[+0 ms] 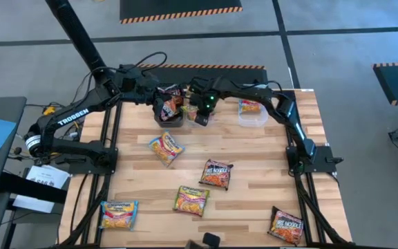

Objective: Sort Maruchan noodles
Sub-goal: Put the green noodle pack into the left transparent bin, then adjust the black noodle pack in the black bin

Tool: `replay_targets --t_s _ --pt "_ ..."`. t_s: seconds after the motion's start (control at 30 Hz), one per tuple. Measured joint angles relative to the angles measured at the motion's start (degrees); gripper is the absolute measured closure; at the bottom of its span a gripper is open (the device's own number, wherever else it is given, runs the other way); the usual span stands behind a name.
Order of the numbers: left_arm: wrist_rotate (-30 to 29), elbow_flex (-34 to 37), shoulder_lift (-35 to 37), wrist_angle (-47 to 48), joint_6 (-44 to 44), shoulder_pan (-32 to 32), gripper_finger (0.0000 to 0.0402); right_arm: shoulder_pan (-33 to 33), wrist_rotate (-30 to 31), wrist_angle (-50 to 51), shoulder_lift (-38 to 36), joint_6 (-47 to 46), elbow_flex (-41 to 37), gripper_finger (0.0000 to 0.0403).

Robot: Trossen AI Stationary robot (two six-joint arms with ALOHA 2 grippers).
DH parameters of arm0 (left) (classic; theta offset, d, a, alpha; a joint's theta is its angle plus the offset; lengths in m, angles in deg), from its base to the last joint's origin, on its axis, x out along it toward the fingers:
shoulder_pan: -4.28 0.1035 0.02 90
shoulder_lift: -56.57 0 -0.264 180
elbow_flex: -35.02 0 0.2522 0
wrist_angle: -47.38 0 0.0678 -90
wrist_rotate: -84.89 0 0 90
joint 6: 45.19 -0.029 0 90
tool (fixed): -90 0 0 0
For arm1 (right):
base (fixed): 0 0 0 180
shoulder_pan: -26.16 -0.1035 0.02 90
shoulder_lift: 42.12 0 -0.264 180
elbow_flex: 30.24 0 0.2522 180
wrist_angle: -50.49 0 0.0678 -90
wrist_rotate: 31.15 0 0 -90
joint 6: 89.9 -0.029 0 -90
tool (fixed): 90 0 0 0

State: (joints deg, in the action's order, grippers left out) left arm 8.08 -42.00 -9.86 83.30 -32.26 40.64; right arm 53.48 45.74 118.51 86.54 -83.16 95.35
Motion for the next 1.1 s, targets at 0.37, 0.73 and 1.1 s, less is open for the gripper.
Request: replay_targets --t_s 0.37,0.73,1.1 --pt "-0.38 0.0 0.0 0.72 -0.71 0.0 0.0401 0.17 7.98 -5.01 2.0 -7.31 -0.02 0.0292" --pt "-0.42 0.0 0.0 2.46 -1.14 0.0 0.0401 0.95 0.72 -2.89 0.99 -9.94 -0.09 0.0292" --pt "-4.57 0.0 0.12 4.74 0.22 0.52 0.0401 0.91 -2.17 -4.97 -4.35 -5.47 -0.02 0.0292"
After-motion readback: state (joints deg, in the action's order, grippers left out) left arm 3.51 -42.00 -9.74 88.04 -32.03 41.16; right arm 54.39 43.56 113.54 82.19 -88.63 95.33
